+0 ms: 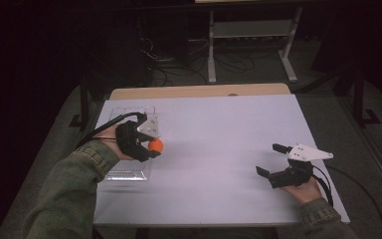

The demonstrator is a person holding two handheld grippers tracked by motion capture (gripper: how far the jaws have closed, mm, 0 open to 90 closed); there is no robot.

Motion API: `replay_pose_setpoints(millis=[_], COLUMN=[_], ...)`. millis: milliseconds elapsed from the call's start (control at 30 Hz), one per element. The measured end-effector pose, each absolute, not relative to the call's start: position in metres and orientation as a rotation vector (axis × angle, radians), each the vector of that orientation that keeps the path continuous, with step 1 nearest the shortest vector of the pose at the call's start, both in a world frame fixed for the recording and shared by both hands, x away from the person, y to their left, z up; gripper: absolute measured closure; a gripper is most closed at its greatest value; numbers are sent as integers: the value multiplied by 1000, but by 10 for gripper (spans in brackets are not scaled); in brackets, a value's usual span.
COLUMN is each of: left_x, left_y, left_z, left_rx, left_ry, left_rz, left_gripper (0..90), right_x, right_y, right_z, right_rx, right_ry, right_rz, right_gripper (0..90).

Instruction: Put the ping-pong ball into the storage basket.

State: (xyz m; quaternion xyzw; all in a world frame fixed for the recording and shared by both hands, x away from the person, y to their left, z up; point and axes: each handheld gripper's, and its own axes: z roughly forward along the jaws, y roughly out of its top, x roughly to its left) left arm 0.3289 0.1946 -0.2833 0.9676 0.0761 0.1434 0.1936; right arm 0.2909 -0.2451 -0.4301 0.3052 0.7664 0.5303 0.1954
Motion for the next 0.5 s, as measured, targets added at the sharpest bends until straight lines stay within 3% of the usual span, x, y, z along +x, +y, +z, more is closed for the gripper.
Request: replay_pose_setpoints(millis=[500], left_x=[335], left_y=[208], left_z=[-284], left_rx=[2765], left_ry=[253], left_rz=[367], left_gripper=[504], right_x=[291], right_y=[-245], right_z=[-430], right_rx=[854], right_ry=[2149], right_rz=[1483], right_gripper=[0])
